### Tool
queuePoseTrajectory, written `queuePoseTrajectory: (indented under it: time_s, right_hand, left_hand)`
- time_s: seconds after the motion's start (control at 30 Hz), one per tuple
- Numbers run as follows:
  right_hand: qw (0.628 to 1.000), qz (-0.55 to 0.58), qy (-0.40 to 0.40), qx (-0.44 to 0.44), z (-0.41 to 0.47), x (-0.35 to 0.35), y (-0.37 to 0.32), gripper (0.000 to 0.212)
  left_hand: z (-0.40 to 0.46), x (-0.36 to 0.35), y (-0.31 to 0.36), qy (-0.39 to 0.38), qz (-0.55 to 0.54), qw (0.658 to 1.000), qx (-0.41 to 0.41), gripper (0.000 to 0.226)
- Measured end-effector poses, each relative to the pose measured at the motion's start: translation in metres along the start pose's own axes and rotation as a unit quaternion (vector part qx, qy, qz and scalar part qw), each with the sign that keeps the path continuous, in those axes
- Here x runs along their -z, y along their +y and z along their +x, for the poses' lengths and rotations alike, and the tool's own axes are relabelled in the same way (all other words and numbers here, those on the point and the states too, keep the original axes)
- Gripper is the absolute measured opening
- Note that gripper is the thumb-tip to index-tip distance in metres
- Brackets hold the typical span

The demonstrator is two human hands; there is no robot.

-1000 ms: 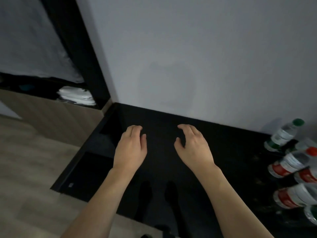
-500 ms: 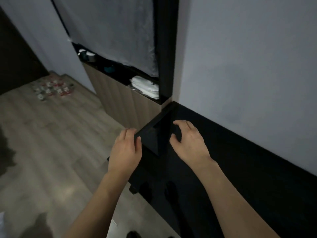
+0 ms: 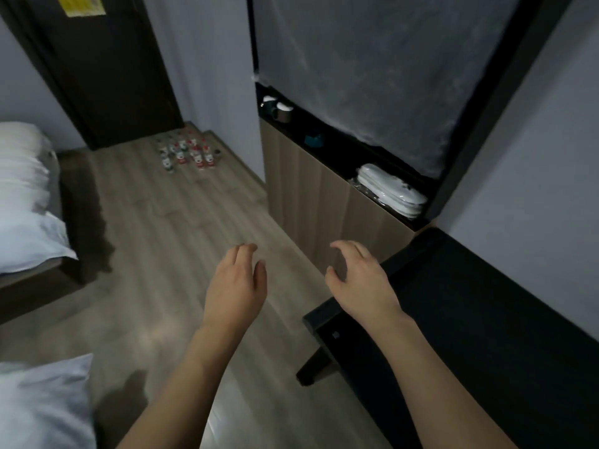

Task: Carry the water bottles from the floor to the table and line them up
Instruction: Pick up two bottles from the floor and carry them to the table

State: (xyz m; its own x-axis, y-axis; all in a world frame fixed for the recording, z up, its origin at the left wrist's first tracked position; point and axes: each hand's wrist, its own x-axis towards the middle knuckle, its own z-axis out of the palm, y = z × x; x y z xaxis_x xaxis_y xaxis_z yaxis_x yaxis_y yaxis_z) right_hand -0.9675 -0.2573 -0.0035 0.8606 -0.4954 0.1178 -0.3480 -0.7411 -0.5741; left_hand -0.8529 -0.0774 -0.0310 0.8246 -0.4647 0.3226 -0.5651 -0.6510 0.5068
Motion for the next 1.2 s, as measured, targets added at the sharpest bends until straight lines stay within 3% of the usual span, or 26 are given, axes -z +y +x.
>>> queuePoseTrajectory:
  time_s: [0.43, 0.93, 1.2]
  right_hand:
    - [0.997, -0.012, -0.07, 0.032, 0.106, -0.088, -0.074, 0.047]
    - [0.995, 0.009, -0.067, 0.079, 0.328, -0.168, -0.155, 0.046]
    - [0.993, -0.011, -0.076, 0.091, 0.422, -0.237, -0.224, 0.046]
  left_hand:
    - [0.073, 0.034, -0.116, 0.027, 0.031, 0.996, 0.079, 0.032]
    - [0.272, 0.051, -0.237, 0.04, 0.078, 0.991, 0.1, 0.035]
    - [0.357, 0.067, -0.335, 0.034, 0.065, 0.99, 0.122, 0.037]
